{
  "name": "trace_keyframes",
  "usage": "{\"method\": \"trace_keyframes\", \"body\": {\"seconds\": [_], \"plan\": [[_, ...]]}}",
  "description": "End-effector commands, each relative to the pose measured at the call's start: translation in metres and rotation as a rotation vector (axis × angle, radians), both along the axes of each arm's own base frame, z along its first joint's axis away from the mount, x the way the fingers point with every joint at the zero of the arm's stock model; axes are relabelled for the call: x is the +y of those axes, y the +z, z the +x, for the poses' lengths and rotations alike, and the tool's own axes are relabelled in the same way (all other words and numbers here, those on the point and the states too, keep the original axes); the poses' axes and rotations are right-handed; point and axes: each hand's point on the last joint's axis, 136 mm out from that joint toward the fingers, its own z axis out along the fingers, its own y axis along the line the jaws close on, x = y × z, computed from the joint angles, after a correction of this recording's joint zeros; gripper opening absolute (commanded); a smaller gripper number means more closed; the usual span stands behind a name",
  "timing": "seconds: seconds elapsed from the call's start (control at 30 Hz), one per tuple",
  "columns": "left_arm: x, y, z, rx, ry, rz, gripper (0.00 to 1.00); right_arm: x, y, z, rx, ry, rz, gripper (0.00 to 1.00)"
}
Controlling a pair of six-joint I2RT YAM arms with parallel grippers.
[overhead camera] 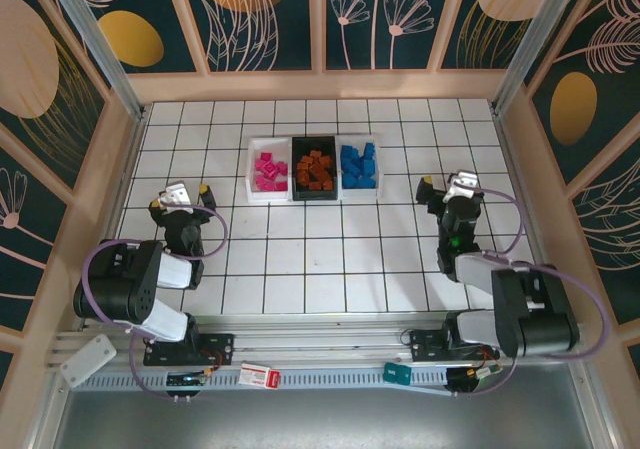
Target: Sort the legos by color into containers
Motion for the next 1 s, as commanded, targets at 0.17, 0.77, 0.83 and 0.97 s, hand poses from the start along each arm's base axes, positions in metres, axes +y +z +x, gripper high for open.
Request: {"method": "trace_keyframes", "body": {"seconds": [0.17, 0.77, 0.83, 0.97], "plan": [[0.004, 0.020, 0.004, -0.080, 0.020, -0.025, 0.99, -0.010, -0.007, 0.000, -0.125, 0.070, 0.027, 0.99], [0.004, 0.019, 0.004, -0.079, 0.019, -0.025, 0.99, -0.026, -0.005, 0.000, -0.141, -0.026, 0.048, 0.99], [0.004, 0.019, 0.004, -0.079, 0.019, -0.024, 0.99, -0.026, -0.005, 0.000, -0.140, -0.026, 0.048, 0.99], [0.004, 0.019, 0.004, -0.078, 0.019, -0.024, 0.99, -0.027, -0.005, 0.000, -0.138, -0.027, 0.048, 0.99]]}}
